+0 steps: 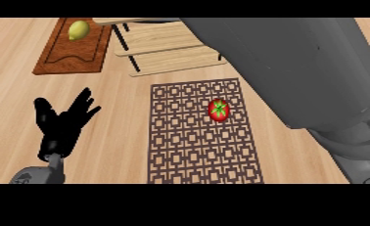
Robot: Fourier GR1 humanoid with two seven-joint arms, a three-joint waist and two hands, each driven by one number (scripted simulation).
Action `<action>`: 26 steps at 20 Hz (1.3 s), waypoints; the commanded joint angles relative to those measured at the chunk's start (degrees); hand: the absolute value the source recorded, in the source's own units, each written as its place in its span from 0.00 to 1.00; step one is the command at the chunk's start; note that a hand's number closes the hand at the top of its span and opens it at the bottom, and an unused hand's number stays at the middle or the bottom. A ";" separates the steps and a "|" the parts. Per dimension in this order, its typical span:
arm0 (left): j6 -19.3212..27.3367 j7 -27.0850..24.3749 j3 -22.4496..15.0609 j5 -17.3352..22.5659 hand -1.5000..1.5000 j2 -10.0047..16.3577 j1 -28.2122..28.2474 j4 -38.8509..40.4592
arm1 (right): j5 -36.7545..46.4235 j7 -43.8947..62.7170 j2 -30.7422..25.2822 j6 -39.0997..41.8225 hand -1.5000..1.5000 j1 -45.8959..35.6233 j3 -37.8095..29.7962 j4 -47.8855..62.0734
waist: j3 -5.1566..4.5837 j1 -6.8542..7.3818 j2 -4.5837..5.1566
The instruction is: Pick the croissant from the placemat and place it in the tiered shelf
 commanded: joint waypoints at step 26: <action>-2.29 1.70 1.57 -1.35 0.50 -0.99 2.03 0.30 | 7.08 -29.80 2.05 -7.77 1.00 -4.63 -7.94 33.28 | -0.24 0.77 0.36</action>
